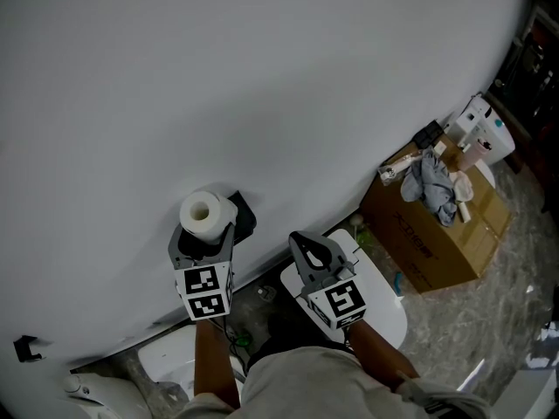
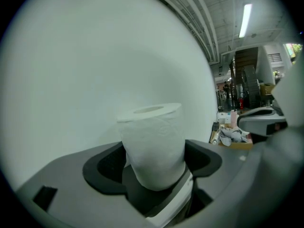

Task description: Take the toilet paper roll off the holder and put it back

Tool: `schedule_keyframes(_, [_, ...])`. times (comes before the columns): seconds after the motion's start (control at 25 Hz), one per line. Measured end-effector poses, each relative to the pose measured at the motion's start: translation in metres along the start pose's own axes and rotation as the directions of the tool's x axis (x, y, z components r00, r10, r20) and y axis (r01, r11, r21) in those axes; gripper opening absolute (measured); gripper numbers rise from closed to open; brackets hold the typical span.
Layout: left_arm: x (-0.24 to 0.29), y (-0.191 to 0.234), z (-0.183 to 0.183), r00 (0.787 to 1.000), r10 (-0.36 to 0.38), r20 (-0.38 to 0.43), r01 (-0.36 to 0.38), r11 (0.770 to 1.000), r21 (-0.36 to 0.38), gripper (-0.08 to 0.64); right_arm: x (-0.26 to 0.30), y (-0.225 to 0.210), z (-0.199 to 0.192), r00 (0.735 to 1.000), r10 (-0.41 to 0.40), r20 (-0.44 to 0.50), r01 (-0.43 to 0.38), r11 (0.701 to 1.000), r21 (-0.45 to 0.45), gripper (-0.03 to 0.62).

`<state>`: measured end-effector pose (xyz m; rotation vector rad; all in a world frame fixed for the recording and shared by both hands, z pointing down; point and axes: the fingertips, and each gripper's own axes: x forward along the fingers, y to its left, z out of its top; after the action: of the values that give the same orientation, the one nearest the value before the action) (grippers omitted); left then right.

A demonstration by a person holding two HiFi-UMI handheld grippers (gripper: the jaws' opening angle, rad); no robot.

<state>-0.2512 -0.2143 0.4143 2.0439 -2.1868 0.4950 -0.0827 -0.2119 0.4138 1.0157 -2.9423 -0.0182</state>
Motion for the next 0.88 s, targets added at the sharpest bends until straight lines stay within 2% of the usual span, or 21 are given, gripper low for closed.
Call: schedule_keyframes(0.88, [-0.016, 0.009, 0.006, 0.998, 0.038, 0.051, -0.037, 0.999, -0.013, 0.383, -0.004, 0.008, -0.004, 0.999, 0.034, -0.007, -0.034, 0.999, 0.009, 0.005])
